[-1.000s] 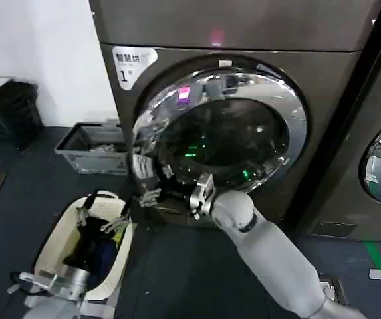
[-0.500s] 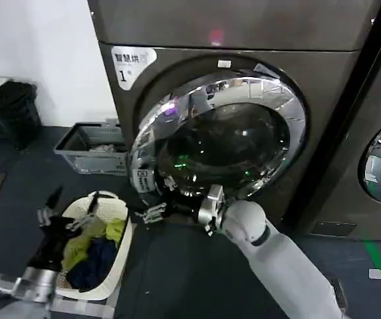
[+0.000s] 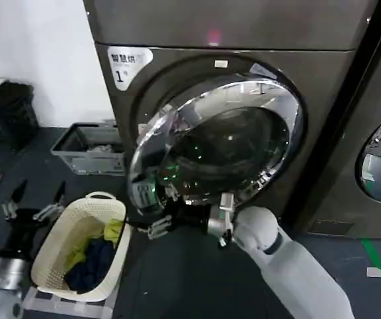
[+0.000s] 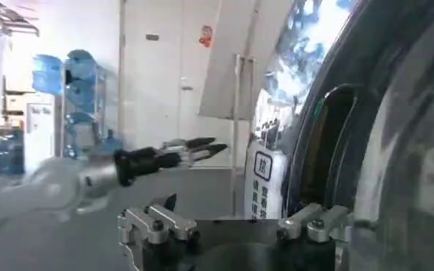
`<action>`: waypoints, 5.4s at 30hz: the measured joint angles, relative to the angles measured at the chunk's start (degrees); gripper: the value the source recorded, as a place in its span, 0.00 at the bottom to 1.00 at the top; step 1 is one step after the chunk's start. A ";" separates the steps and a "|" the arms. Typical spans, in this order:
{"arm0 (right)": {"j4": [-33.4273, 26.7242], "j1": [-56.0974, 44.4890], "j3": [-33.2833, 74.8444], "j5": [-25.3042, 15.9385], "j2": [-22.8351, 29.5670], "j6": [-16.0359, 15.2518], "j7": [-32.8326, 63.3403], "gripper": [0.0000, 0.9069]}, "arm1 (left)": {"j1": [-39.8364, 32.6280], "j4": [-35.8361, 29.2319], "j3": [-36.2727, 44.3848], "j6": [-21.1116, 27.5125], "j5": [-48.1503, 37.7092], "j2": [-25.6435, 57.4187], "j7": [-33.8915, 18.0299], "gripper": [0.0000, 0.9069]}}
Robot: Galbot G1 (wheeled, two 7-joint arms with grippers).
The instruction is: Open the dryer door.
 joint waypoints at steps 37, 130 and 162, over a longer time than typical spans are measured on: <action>6.94 -14.86 14.19 1.21 -8.46 2.62 -19.95 1.00 | -7.27 1.58 11.50 2.93 -6.64 8.24 1.26 1.00; -0.60 -45.77 106.37 -5.54 -2.21 0.39 28.65 1.00 | -39.81 11.39 81.34 3.03 -13.87 12.18 7.17 1.00; -7.89 -55.40 138.09 -11.01 -7.86 -7.13 32.67 1.00 | -53.00 27.77 92.31 1.16 -13.59 -4.53 6.60 1.00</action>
